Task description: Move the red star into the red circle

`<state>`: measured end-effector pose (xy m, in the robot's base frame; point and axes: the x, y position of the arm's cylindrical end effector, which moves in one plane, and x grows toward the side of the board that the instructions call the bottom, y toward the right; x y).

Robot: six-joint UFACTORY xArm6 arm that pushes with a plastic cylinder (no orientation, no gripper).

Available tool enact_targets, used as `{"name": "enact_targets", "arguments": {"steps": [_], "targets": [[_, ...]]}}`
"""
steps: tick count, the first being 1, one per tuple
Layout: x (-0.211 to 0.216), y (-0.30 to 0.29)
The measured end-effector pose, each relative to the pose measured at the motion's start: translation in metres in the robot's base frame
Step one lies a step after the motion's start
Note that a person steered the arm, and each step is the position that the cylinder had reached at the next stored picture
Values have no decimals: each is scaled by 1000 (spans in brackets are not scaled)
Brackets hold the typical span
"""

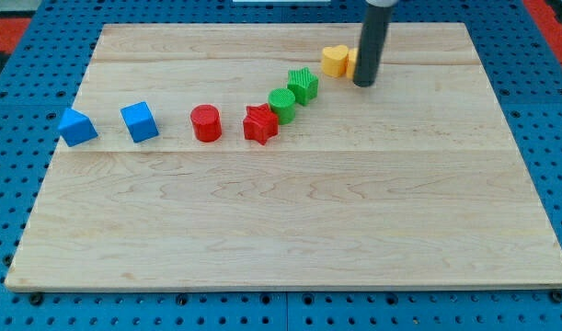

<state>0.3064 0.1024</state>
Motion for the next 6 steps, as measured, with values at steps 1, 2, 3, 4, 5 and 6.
{"name": "enact_targets", "arguments": {"steps": [1, 2, 3, 4, 5, 6], "targets": [[-4, -8], [40, -4], [85, -25], [138, -42], [113, -88], [93, -120]]}}
